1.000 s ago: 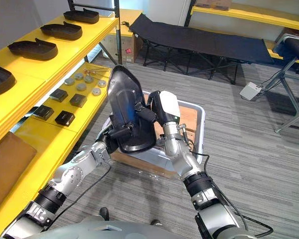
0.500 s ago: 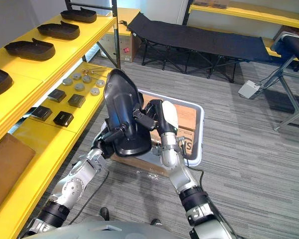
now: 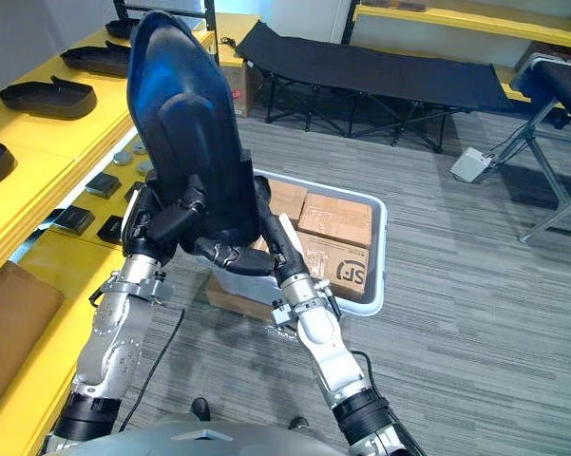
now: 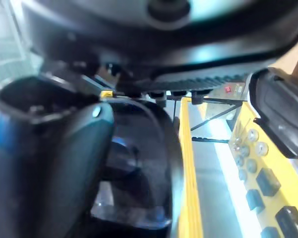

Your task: Walk over and take three plastic housings, then place them on the shelf

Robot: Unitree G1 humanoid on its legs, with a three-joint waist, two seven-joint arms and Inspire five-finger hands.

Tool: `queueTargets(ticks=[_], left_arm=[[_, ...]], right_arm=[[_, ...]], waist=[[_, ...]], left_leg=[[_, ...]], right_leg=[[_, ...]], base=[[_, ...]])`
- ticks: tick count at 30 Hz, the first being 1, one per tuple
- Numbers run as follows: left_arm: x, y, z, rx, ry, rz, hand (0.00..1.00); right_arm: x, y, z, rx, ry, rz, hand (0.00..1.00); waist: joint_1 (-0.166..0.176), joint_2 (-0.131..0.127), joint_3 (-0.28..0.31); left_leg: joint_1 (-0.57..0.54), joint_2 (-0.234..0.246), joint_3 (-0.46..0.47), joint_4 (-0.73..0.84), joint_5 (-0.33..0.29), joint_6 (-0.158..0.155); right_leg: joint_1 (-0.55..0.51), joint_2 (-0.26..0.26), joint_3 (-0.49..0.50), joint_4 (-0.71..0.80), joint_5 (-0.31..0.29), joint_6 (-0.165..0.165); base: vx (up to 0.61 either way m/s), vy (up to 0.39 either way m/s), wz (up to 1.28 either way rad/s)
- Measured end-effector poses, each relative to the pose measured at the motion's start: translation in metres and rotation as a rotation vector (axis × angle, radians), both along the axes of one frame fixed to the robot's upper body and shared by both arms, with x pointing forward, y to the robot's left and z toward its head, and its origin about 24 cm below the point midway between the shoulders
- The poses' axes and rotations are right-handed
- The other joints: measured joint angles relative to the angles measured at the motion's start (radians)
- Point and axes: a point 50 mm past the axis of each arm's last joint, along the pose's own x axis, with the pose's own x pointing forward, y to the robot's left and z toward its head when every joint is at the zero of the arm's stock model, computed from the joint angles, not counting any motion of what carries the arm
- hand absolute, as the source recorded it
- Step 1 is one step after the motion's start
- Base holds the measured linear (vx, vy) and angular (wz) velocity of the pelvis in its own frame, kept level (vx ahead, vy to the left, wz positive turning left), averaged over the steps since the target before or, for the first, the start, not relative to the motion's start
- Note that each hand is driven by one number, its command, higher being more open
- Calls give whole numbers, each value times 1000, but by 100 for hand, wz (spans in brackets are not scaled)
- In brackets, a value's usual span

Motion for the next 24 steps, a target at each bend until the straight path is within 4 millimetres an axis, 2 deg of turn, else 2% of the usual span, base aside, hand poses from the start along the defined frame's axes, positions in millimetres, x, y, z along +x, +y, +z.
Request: queueTargets(ticks=[6, 11, 13, 17, 20, 24], left_arm=[[-22, 19, -18, 152, 59, 231, 0], [-33, 41, -19, 179, 66, 423, 0], [-41, 48, -13, 147, 46, 506, 0], [-46, 54, -9, 105, 19, 578, 0], [-51, 63, -12, 59, 37, 629, 0], [-63, 73, -21, 23, 82, 687, 0]], right_arm=[[-9, -5, 1, 188, 51, -36, 100], [-19, -15, 0, 402, 121, -63, 100], [-26, -20, -10, 410, 180, -105, 100], [-37, -34, -27, 401, 261, -191, 100], [-41, -48, -38, 387, 293, -272, 100], [-43, -60, -45, 370, 314, -327, 100]], waist=[[-1, 4, -3], [-4, 3, -3], [-4, -2, -11], [-9, 0, -22], [-26, 2, -24], [-20, 4, -25]], left_leg=[[0, 0, 7, 0, -2, 0], [0, 3, 15, 1, -6, -1], [0, 8, 32, 2, -11, -2], [0, 8, 41, 3, -15, -1], [1, 9, 45, 3, -16, -2], [0, 13, 52, 24, -31, -3]], right_leg=[[-3, -5, 6, -1, 0, 1], [-6, -5, 12, -2, 0, 1], [-16, -5, 27, -2, 0, 2], [-20, -6, 34, -2, 1, 3], [-22, -5, 37, -3, 1, 3], [-18, -4, 44, -3, 1, 3]], base=[[8, 10, -2], [6, 3, -5], [19, 2, -18], [25, 9, -8], [10, 4, -5], [5, 0, -6]])
